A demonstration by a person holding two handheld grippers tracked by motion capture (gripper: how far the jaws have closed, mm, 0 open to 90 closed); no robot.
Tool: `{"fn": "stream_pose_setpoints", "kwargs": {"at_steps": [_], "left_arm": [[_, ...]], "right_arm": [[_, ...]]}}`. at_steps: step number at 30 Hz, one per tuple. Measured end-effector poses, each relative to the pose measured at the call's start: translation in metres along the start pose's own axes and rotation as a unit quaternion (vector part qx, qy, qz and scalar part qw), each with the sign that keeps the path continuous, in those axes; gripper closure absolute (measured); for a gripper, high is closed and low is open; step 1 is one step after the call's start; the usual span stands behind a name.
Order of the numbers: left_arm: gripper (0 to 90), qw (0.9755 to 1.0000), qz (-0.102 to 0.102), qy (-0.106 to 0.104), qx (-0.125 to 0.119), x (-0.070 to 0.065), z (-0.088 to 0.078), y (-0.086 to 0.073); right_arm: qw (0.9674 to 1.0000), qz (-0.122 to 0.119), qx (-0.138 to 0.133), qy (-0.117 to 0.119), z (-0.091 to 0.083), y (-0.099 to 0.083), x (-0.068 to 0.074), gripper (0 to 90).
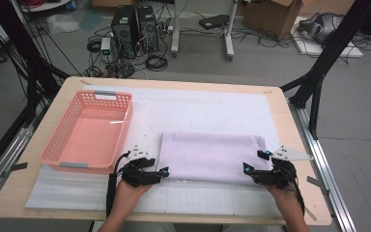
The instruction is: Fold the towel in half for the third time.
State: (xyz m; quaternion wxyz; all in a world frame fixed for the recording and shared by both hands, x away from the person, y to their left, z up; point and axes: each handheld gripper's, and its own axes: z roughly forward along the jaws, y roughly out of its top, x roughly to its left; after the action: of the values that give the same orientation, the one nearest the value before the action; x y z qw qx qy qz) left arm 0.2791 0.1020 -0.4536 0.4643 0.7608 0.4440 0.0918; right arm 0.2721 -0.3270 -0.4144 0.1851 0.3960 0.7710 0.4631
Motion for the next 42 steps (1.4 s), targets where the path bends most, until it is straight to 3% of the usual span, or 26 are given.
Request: {"fn": "stream_pose_setpoints", "kwargs": {"at_steps": [6,12,24,29,42], "left_arm": [[38.2,0.9997,0.021,0.01,0.007,-0.004,0.001,0.0],[45.5,0.9994,0.027,0.018,0.009,-0.007,0.002,0.0],[67.5,0.9999,0.007,0.007,0.012,-0.005,0.001,-0.001],[74.4,0.9999,0.003,0.004,0.012,-0.005,0.001,-0.001],[79.8,1.0,-0.008,0.0,0.003,-0.005,0.0,-0.002]], "right_arm": [[0.9997,-0.011,0.003,0.02,0.023,0.021,0.003,20.9],[0.9992,-0.022,0.018,0.03,0.04,0.037,0.008,20.9],[0.9965,-0.048,0.045,0.051,0.081,0.069,0.017,20.9],[0.9937,-0.064,0.063,0.067,0.103,0.084,0.025,20.9],[0.987,-0.083,0.096,0.099,0.154,0.105,0.038,24.0]]}}
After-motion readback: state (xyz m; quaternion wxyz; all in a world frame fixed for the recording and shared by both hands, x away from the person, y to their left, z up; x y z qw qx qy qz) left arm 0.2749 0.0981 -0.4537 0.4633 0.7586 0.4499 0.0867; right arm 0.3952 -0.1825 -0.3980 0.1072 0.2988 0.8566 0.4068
